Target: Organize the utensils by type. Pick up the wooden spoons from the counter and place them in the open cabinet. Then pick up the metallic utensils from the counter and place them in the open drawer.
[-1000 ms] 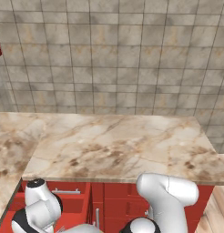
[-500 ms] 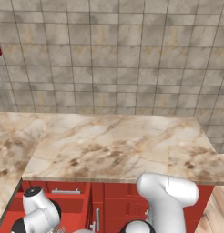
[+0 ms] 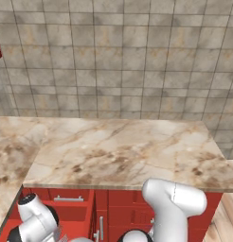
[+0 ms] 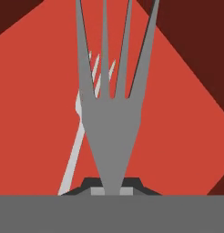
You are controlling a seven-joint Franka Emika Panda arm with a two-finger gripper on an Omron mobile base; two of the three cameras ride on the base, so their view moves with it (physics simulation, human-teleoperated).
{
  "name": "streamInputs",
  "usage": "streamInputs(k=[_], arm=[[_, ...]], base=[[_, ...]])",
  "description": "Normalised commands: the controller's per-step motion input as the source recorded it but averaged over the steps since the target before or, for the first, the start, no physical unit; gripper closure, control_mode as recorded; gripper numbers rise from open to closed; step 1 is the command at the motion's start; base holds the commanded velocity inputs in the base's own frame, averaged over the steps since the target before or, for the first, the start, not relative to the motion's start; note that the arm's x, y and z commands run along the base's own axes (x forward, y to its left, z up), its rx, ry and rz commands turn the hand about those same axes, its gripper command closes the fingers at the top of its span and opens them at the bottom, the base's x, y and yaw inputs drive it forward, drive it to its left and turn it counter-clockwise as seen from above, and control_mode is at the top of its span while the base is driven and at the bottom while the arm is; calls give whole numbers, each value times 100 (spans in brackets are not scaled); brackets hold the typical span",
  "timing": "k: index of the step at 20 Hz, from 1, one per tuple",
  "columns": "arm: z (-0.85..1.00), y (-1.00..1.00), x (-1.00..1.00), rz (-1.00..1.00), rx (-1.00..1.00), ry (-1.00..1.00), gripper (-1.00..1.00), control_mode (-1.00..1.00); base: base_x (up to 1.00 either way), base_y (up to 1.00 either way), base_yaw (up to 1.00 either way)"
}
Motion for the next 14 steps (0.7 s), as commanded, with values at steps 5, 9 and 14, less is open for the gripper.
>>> streamInputs(k=[5,9,14], arm=[[-7,0,21,8,-7,0,100,-100],[-23,4,17,9,-6,0,100,-100],[-26,9,16,11,-5,0,100,-100]], base=[[0,0,0],[0,0,0],[0,0,0]])
